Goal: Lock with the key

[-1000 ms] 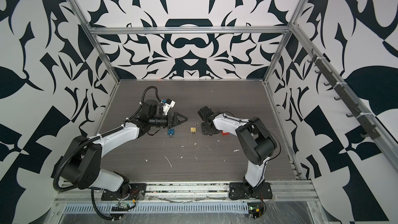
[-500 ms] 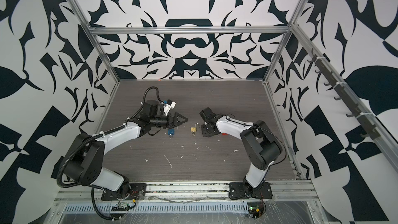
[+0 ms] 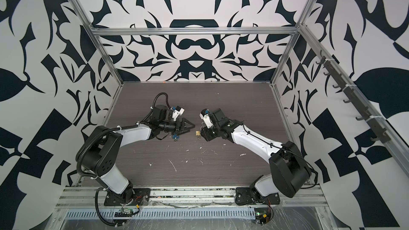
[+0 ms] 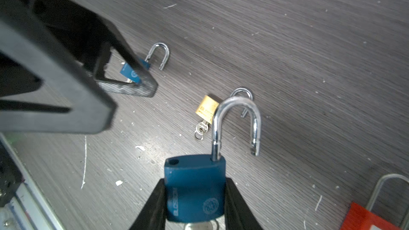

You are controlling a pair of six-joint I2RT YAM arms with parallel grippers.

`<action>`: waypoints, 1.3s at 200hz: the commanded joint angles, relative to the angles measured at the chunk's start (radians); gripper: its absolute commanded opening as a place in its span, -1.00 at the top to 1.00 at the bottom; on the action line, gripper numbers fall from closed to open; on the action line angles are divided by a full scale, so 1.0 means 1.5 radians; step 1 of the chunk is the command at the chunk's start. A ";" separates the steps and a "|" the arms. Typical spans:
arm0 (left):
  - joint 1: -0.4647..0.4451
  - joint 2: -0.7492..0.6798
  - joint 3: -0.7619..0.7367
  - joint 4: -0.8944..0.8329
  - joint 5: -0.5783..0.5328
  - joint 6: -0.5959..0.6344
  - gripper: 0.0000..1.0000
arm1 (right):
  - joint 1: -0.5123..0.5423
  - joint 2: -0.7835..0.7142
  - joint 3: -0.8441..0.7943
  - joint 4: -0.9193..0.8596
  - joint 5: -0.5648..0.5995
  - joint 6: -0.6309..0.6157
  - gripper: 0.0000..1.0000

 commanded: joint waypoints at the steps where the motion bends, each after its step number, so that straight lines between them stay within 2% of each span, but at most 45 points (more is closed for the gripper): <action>1: 0.002 0.010 0.018 0.052 0.025 -0.031 -0.58 | 0.011 -0.021 0.012 0.020 -0.035 -0.024 0.41; 45: 0.002 0.017 0.027 0.078 0.042 -0.068 -0.56 | 0.032 -0.010 0.039 -0.003 -0.021 -0.031 0.41; 105: -0.015 0.030 0.039 0.074 0.051 -0.074 -0.47 | 0.060 0.000 0.064 -0.015 -0.001 -0.040 0.42; 187: -0.027 0.039 0.053 0.071 0.076 -0.073 0.12 | 0.081 0.021 0.102 -0.035 0.018 -0.052 0.42; 210: -0.029 0.043 0.054 0.073 0.083 -0.074 0.16 | 0.085 0.025 0.106 -0.032 0.028 -0.054 0.42; 260: -0.033 0.049 0.054 0.073 0.083 -0.073 0.41 | 0.091 0.028 0.112 -0.028 0.033 -0.054 0.42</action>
